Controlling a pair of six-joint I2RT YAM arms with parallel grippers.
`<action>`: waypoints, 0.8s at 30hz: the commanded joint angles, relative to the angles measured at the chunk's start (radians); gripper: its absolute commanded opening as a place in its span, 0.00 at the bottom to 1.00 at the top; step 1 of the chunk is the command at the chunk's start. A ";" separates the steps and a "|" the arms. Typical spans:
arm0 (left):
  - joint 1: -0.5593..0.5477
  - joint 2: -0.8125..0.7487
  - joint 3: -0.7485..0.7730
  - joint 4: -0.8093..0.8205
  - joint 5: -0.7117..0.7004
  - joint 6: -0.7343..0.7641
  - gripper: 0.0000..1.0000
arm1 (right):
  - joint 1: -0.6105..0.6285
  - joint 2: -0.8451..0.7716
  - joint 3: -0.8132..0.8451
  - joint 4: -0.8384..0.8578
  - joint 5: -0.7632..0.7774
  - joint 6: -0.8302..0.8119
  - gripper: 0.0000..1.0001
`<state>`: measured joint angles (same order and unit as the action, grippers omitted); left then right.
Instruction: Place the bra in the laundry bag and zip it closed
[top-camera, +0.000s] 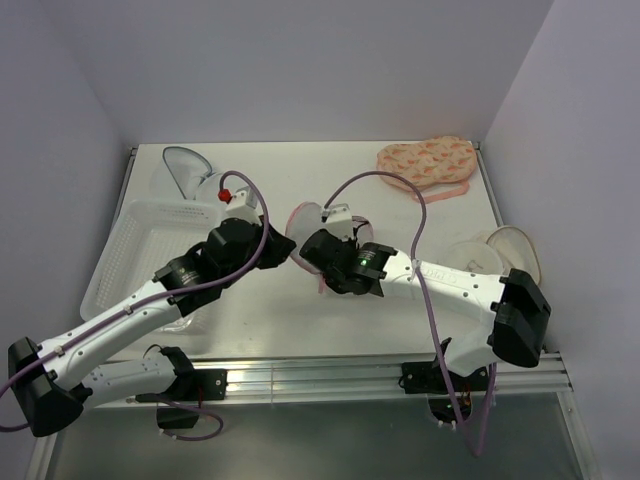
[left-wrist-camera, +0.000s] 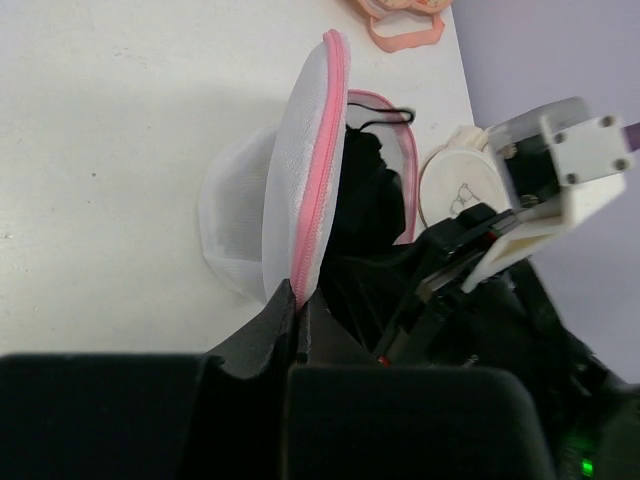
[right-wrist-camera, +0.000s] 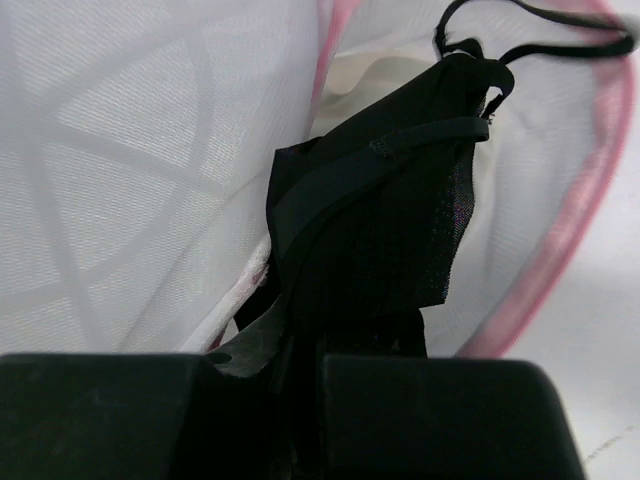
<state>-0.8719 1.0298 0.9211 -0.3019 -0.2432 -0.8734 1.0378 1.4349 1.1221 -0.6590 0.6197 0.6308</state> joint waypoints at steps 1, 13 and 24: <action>-0.004 -0.037 0.033 0.027 -0.021 0.008 0.00 | -0.013 0.009 -0.039 0.105 -0.023 0.038 0.00; -0.004 -0.079 0.041 -0.006 -0.038 0.002 0.00 | -0.122 0.078 -0.142 0.177 -0.083 0.027 0.00; -0.004 -0.093 0.024 -0.019 -0.031 -0.015 0.00 | -0.114 0.096 -0.093 0.202 -0.155 0.000 0.09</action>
<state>-0.8719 0.9703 0.9211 -0.3492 -0.2604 -0.8791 0.9119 1.5444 0.9955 -0.4816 0.4873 0.6418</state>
